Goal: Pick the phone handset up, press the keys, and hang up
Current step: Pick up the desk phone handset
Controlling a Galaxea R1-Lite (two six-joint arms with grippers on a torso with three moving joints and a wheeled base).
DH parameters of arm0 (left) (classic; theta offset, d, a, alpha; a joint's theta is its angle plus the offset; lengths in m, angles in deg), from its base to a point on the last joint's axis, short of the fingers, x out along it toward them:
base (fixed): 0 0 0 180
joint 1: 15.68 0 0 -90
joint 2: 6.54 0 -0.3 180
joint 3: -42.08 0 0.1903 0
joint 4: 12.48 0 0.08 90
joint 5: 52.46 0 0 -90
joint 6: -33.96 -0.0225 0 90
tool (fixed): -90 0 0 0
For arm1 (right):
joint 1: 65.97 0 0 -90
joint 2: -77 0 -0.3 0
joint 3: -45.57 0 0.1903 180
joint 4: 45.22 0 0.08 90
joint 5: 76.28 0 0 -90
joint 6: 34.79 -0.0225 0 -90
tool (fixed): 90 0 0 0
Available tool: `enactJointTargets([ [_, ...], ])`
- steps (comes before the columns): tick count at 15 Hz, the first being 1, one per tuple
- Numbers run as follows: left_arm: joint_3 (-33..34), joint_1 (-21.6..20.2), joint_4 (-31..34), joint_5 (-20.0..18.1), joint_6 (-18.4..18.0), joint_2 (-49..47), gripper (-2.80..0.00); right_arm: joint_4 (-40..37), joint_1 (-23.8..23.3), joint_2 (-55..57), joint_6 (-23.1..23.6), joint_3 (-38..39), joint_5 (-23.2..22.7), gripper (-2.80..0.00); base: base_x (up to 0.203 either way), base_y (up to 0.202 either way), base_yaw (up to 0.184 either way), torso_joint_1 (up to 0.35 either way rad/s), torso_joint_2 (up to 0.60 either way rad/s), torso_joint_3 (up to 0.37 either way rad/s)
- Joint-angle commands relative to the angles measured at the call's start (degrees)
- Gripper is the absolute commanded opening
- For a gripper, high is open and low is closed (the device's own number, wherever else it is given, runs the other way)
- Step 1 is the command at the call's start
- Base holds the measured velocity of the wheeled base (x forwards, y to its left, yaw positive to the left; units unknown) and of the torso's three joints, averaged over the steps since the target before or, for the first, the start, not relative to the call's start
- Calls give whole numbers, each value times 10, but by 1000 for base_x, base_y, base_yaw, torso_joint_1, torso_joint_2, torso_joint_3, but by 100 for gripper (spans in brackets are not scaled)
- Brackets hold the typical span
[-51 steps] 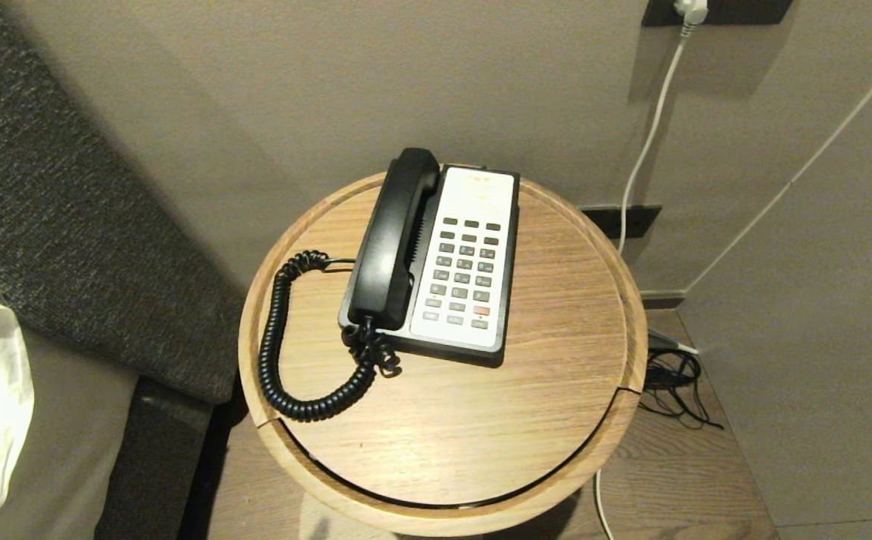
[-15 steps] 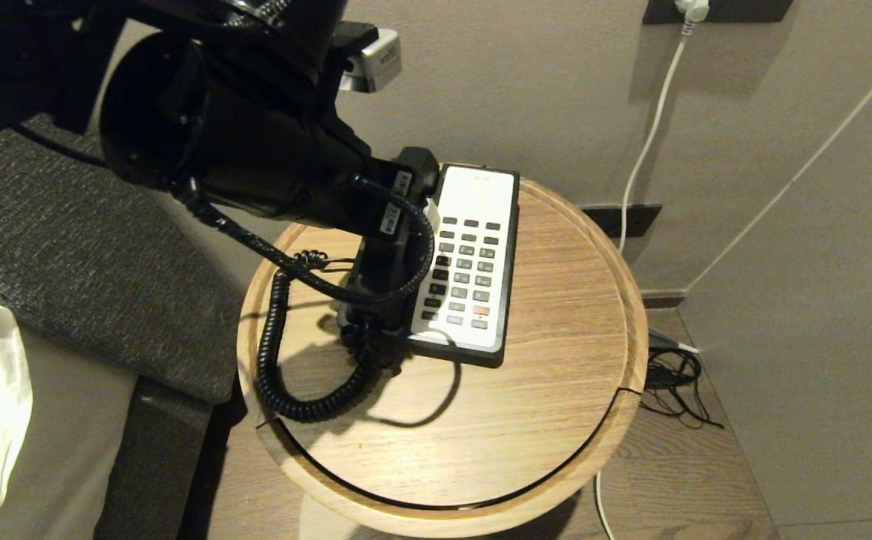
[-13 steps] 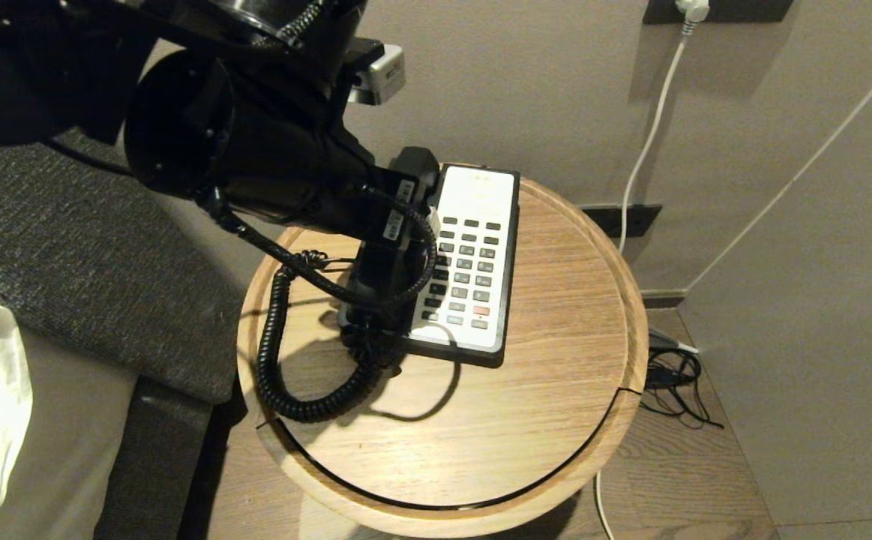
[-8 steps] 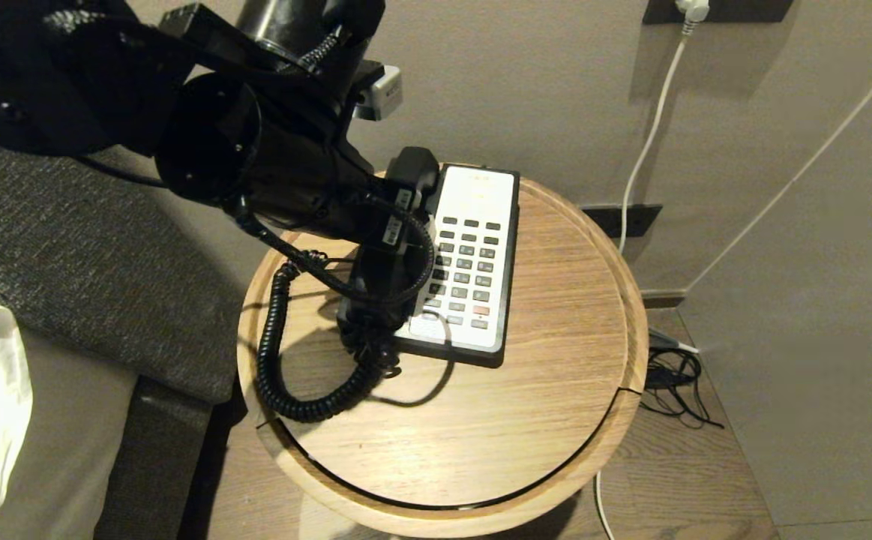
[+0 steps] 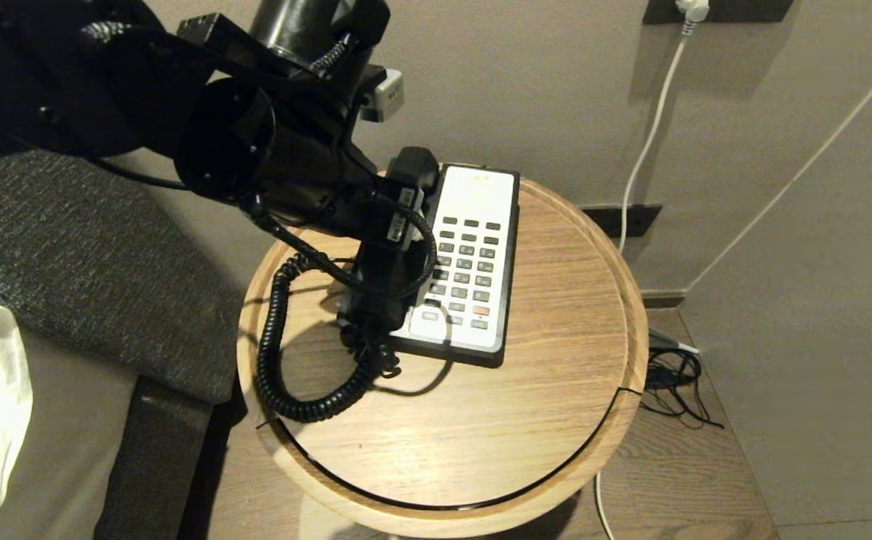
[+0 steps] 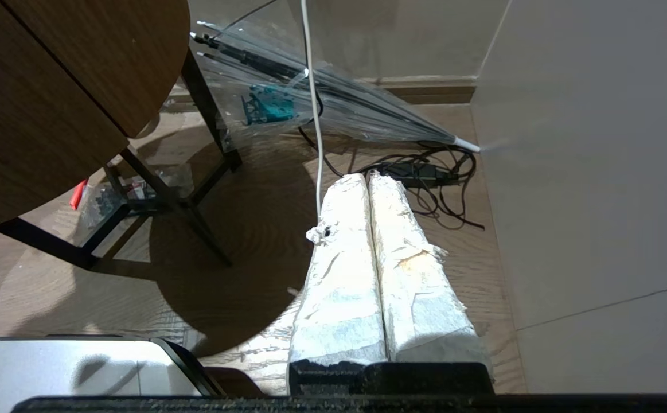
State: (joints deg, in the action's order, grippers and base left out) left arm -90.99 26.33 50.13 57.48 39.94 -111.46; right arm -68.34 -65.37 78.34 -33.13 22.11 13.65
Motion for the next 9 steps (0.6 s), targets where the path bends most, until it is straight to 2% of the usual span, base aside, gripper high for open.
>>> enactJointTargets([
  [1,-2,0,1,1,1,0,-280,0,0,0,1,0,0,-280,0,0,0,0,0,0],
  [9,-2,5,1,0,18,10,-280,0,0,0,0,0,0,-280,0,0,0,0,0,0],
])
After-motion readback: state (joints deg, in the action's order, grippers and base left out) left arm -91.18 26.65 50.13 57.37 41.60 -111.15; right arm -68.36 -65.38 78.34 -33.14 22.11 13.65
